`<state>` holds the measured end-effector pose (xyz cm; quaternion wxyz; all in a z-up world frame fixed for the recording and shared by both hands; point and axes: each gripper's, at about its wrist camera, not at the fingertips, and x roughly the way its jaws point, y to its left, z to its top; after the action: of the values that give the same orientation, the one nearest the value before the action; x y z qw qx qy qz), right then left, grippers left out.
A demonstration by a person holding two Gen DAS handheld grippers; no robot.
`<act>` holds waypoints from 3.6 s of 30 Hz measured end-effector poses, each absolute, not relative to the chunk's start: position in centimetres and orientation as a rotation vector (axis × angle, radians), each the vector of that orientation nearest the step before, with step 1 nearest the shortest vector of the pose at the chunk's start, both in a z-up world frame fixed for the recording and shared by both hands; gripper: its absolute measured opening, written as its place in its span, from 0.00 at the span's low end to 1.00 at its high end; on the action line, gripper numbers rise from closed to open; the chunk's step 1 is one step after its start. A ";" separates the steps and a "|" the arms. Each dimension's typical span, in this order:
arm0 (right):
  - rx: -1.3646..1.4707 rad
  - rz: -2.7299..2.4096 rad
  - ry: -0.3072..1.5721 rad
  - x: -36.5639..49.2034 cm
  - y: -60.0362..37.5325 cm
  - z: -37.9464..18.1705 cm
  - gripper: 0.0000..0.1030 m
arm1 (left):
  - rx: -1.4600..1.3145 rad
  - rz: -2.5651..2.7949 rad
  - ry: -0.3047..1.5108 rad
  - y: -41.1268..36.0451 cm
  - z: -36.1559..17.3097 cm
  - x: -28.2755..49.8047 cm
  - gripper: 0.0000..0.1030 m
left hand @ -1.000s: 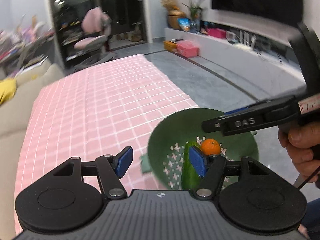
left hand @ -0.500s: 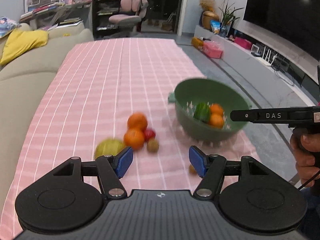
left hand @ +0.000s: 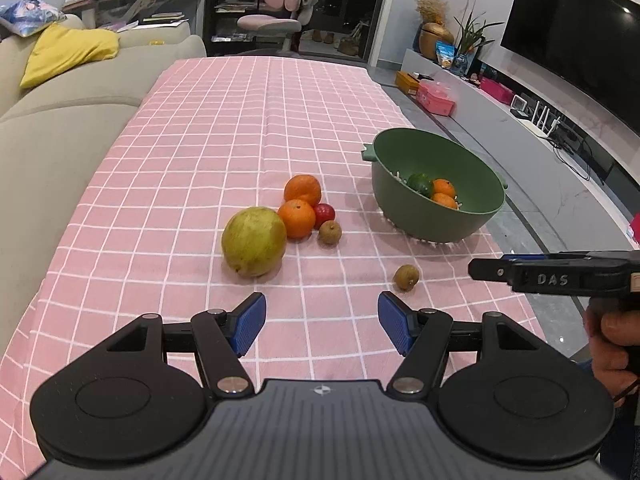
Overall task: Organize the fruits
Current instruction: 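Withdraw both grippers from the colander toward the table, then grasp the kiwi on the cloth with the right gripper, then drop the kiwi into the colander with the right gripper while the left grasps another kiwi, then grasp the yellow-green pear with the right gripper while the left holds its kiwi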
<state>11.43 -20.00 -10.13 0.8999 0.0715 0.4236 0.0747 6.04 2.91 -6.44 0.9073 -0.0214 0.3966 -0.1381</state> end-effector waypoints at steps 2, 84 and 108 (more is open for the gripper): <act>0.127 0.156 0.887 11.7 -19.6 -10.6 0.50 | -0.047 -0.285 0.819 3.2 -6.6 6.1 0.74; 0.199 0.353 0.978 19.3 -9.7 -10.0 0.44 | 0.206 -0.440 0.807 4.3 -14.2 10.7 0.58; 0.217 0.275 0.965 19.7 -11.8 -8.2 0.44 | 0.149 -0.609 0.835 1.9 -14.6 12.5 0.29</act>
<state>19.71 -11.79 -8.21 0.8713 0.1037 0.4614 0.1313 12.54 1.86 -14.63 0.8668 0.0713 0.3989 -0.2907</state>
